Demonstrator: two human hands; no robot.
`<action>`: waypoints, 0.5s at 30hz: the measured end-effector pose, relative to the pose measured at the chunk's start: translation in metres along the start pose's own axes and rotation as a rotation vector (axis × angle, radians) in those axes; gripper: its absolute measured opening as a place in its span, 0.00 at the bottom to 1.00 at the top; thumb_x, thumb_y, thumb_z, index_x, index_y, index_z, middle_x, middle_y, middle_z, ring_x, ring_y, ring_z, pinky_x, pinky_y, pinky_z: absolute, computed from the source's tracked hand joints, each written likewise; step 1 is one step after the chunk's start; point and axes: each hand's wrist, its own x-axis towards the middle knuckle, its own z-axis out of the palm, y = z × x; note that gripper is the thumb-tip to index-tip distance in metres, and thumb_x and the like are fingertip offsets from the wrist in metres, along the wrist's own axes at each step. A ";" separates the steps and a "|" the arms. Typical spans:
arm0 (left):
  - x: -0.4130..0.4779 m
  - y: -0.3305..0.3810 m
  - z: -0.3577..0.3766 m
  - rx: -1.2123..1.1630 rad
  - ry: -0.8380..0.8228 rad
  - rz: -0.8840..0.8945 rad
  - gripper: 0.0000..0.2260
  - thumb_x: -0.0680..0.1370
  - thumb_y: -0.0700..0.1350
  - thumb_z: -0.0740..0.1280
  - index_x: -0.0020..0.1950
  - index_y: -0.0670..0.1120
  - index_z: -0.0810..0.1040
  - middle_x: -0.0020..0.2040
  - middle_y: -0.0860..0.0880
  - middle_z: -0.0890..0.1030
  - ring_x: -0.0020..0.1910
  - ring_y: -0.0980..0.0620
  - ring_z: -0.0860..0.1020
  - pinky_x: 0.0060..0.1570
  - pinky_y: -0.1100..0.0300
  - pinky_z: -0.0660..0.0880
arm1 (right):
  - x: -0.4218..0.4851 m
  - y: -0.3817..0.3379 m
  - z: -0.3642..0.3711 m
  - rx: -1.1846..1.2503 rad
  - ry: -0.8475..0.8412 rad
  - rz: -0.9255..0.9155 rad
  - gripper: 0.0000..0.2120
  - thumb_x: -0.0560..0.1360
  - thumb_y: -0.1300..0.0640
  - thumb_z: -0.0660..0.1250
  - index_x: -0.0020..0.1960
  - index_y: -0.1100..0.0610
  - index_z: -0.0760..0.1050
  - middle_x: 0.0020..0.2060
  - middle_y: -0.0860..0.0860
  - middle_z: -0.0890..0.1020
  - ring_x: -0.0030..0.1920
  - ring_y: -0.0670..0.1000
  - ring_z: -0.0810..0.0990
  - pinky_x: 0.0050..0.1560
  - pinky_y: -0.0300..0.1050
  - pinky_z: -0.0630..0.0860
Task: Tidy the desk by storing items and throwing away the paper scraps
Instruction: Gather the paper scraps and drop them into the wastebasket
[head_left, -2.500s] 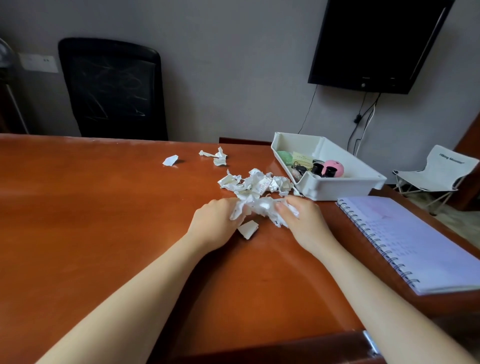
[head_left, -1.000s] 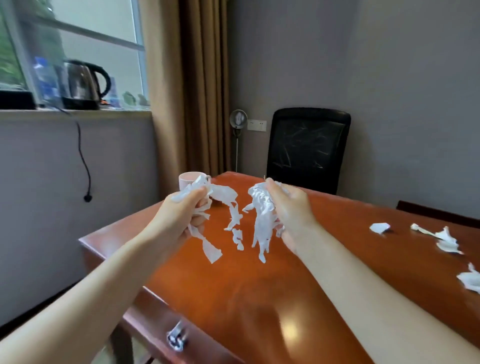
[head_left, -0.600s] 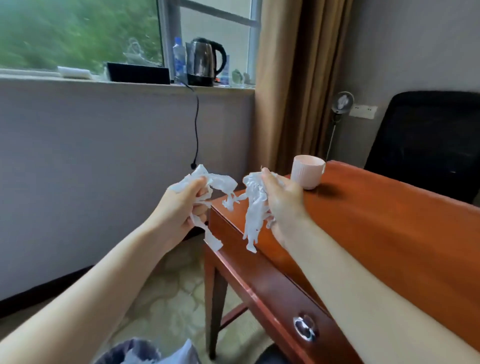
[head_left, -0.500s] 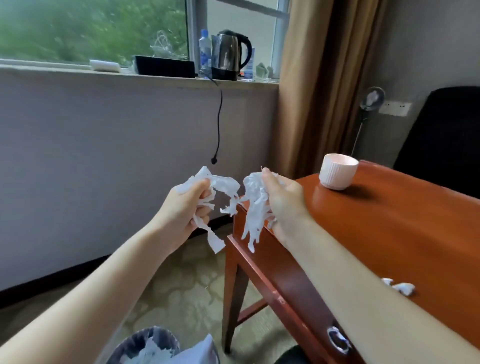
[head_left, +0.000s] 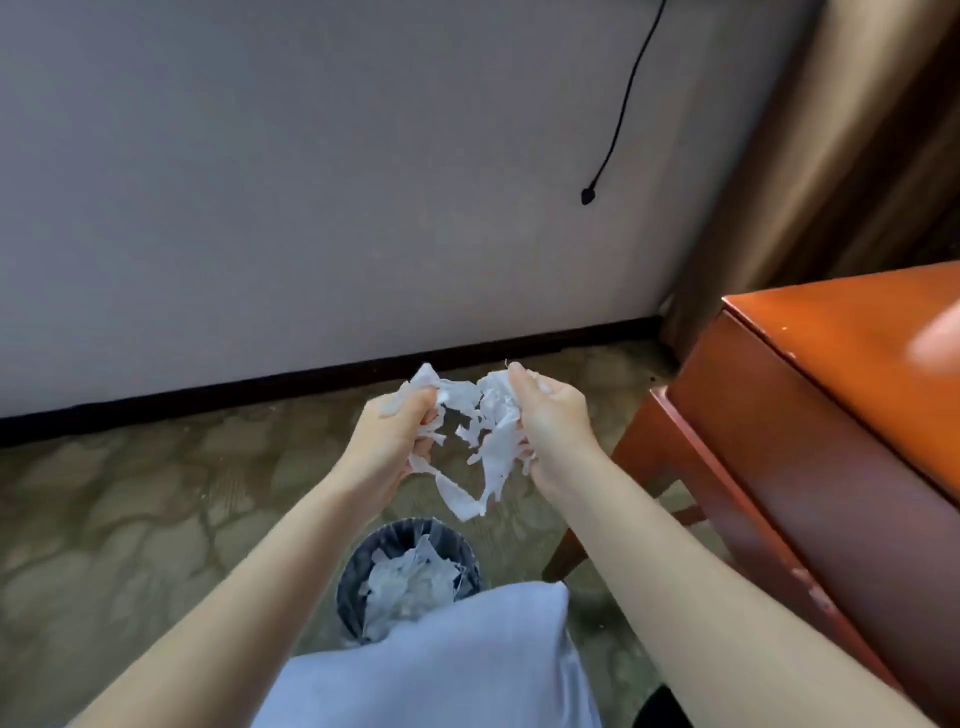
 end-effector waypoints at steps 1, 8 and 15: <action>0.005 -0.012 -0.004 0.013 0.023 -0.028 0.09 0.79 0.44 0.60 0.40 0.43 0.72 0.33 0.47 0.69 0.31 0.52 0.66 0.32 0.59 0.62 | 0.006 0.010 0.006 -0.023 -0.003 0.027 0.20 0.80 0.54 0.60 0.65 0.68 0.69 0.62 0.62 0.75 0.58 0.58 0.77 0.61 0.51 0.73; 0.029 -0.096 -0.026 0.113 0.122 -0.224 0.11 0.76 0.45 0.61 0.33 0.46 0.68 0.30 0.49 0.68 0.33 0.49 0.67 0.34 0.57 0.65 | 0.048 0.089 0.034 -0.144 -0.081 0.230 0.20 0.79 0.52 0.62 0.66 0.62 0.71 0.49 0.55 0.81 0.47 0.53 0.79 0.48 0.46 0.74; 0.038 -0.162 -0.045 0.205 0.213 -0.348 0.13 0.77 0.42 0.59 0.32 0.46 0.65 0.28 0.51 0.65 0.29 0.53 0.65 0.26 0.63 0.60 | 0.071 0.160 0.058 -0.164 -0.124 0.424 0.19 0.77 0.52 0.60 0.48 0.71 0.73 0.38 0.59 0.74 0.37 0.54 0.69 0.38 0.44 0.66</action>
